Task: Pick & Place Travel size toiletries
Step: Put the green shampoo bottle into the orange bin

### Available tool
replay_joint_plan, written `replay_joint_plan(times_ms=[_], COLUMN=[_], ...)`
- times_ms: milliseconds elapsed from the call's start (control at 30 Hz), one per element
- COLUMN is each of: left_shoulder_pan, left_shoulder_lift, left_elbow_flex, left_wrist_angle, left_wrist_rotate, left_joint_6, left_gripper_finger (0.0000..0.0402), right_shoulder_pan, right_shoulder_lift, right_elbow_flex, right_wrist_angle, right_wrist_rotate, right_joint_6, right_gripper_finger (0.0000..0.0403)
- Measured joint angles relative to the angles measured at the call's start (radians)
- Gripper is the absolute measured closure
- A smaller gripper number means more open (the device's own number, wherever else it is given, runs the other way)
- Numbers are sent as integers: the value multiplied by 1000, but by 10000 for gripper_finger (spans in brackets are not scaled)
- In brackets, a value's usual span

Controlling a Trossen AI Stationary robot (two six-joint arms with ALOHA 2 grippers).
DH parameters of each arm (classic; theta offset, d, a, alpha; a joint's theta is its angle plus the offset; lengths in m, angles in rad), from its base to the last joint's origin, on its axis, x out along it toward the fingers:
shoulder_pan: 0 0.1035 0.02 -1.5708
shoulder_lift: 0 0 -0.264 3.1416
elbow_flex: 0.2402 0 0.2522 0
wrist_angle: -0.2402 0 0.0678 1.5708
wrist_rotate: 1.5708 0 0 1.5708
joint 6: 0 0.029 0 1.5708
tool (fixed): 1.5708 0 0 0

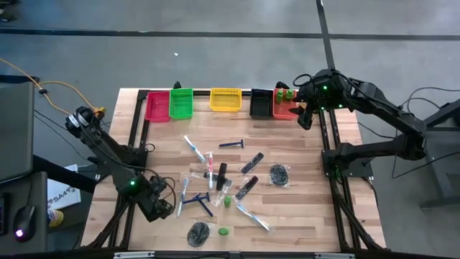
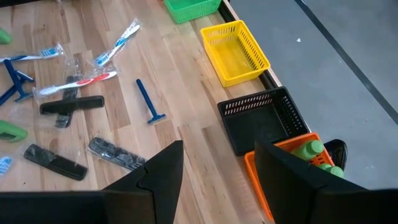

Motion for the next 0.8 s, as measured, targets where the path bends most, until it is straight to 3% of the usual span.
replay_joint_plan(times_ms=[467, 800], left_shoulder_pan=[-4, -4], left_shoulder_lift=[86, 87], left_elbow_flex=[0, 0], left_wrist_angle=[57, 74], left_wrist_rotate=[6, -13], left_joint_6=[22, 14], left_gripper_finger=[164, 258], right_shoulder_pan=[0, 0], right_shoulder_lift=[0, 0], right_elbow_flex=[0, 0], right_wrist_angle=[0, 0], right_wrist_rotate=[1, 1], right_joint_6=[0, 0], right_gripper_finger=[215, 215])
